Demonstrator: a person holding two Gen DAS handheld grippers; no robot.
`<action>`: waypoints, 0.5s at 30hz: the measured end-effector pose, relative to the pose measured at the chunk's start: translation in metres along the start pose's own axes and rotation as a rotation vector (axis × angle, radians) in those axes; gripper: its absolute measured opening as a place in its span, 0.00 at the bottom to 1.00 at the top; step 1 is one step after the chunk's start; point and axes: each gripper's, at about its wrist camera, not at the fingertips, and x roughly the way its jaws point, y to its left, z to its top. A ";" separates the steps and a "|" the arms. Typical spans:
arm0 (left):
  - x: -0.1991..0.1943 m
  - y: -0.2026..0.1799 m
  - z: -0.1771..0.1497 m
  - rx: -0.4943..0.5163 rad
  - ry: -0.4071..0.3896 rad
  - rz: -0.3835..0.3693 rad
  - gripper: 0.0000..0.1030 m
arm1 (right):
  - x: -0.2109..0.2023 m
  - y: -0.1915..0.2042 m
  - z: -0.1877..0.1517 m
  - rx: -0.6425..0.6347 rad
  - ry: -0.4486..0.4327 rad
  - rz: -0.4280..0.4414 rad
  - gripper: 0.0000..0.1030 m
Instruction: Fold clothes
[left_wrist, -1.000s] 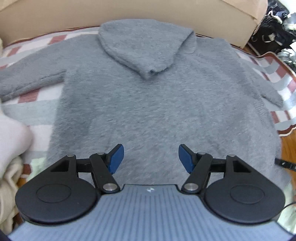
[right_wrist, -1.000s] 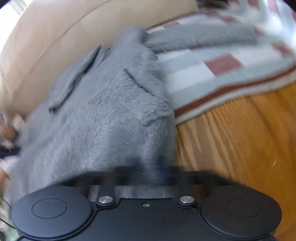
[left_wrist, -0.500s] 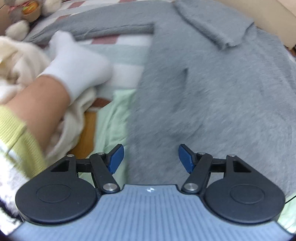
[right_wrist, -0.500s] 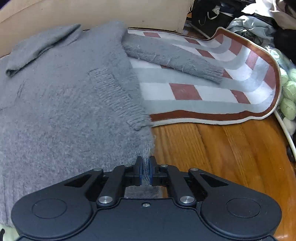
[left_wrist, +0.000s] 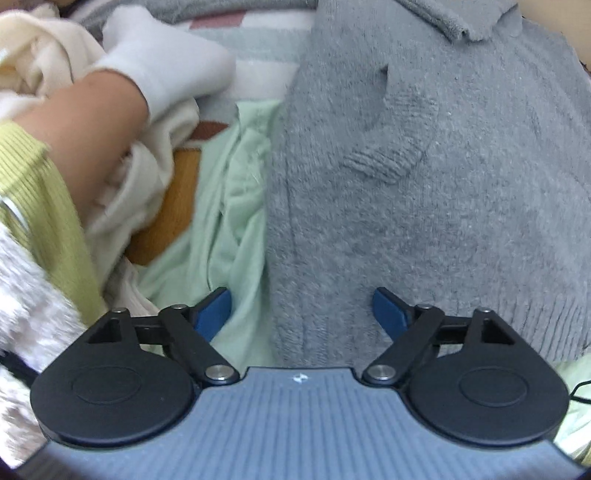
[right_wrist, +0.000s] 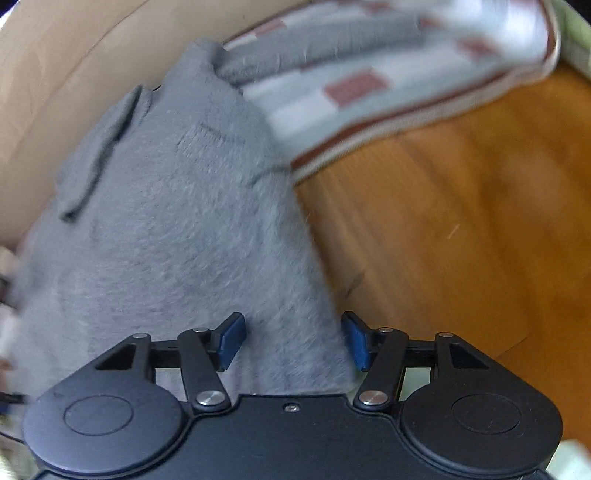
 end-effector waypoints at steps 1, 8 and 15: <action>0.001 -0.001 0.000 -0.009 0.000 -0.005 0.87 | 0.003 -0.002 -0.002 0.020 -0.008 0.024 0.64; -0.016 -0.018 -0.007 0.033 -0.105 -0.104 0.10 | -0.027 0.046 0.002 -0.144 -0.211 0.168 0.15; -0.119 -0.026 0.052 0.031 -0.509 -0.148 0.10 | -0.103 0.094 0.069 -0.024 -0.379 0.427 0.15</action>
